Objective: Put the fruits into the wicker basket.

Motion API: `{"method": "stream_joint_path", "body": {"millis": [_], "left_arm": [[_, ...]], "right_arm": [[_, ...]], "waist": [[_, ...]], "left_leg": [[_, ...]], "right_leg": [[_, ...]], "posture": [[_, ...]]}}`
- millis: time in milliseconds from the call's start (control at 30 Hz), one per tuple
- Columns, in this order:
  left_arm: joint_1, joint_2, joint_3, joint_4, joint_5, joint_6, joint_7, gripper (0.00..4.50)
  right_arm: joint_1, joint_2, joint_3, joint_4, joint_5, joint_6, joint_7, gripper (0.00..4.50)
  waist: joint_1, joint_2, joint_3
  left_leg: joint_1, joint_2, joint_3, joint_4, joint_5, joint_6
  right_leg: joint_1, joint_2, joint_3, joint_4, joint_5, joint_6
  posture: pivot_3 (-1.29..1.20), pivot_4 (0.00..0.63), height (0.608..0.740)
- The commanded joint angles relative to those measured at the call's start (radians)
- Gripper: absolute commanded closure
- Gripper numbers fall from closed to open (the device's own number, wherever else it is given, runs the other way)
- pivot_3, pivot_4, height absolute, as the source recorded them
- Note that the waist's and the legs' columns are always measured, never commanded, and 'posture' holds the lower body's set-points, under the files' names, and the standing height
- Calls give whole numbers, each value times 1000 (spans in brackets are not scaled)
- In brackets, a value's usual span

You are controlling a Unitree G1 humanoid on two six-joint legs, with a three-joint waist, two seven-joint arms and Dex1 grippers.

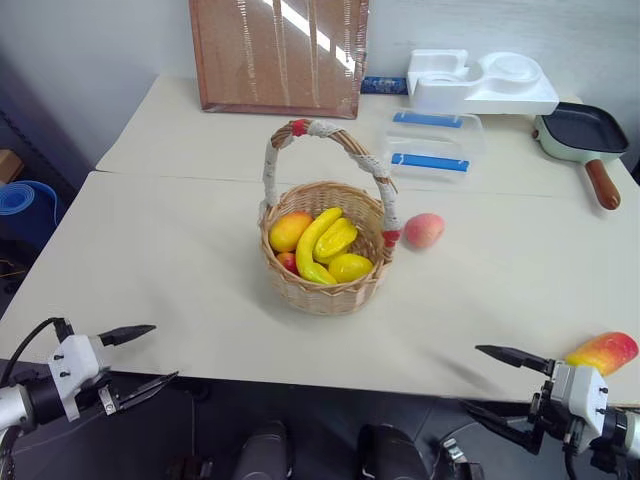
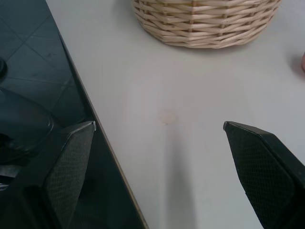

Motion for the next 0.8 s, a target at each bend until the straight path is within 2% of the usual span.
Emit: {"method": "stream_joint_path", "body": {"millis": [33, 133, 567, 700, 800], "left_arm": [[0, 16, 22, 3, 0, -11, 3, 0], [9, 20, 29, -2, -15, 9, -4, 0], [-11, 33, 53, 0, -100, 124, -46, 0], [-27, 49, 46, -45, -162, 237, -50, 0], [-46, 58, 43, -140, -242, 339, -44, 0]], "right_arm": [[10, 12, -1, -25, 14, -17, -12, 13], [12, 15, 2, -33, 16, -16, -21, 13], [-30, 4, 23, 2, 14, -18, -30, 13], [-62, 9, 14, 10, 28, -13, -45, 13], [-149, -6, -35, -6, 112, 105, -138, 13]], "waist": [[0, 0, 0], [-2, -1, -1], [-3, -2, -1], [-3, -3, -1], [-4, -3, -1]], "left_leg": [[0, 0, 0, 0, 0, 0], [0, 0, 2, 1, 0, -1], [2, 1, 6, 1, 0, 0], [3, 1, 7, 1, -1, -1], [3, 2, 7, 1, -1, -1]], "right_leg": [[-1, 0, 0, 1, 0, 0], [-4, 0, 3, 6, 1, 1], [-6, 2, 10, 8, 1, 1], [-6, 2, 11, 8, 1, 1], [-6, 2, 12, 8, 1, 1]], "posture": [[0, 150, 740], [0, 150, 740], [0, 150, 740], [0, 150, 740], [0, 150, 740]]}}
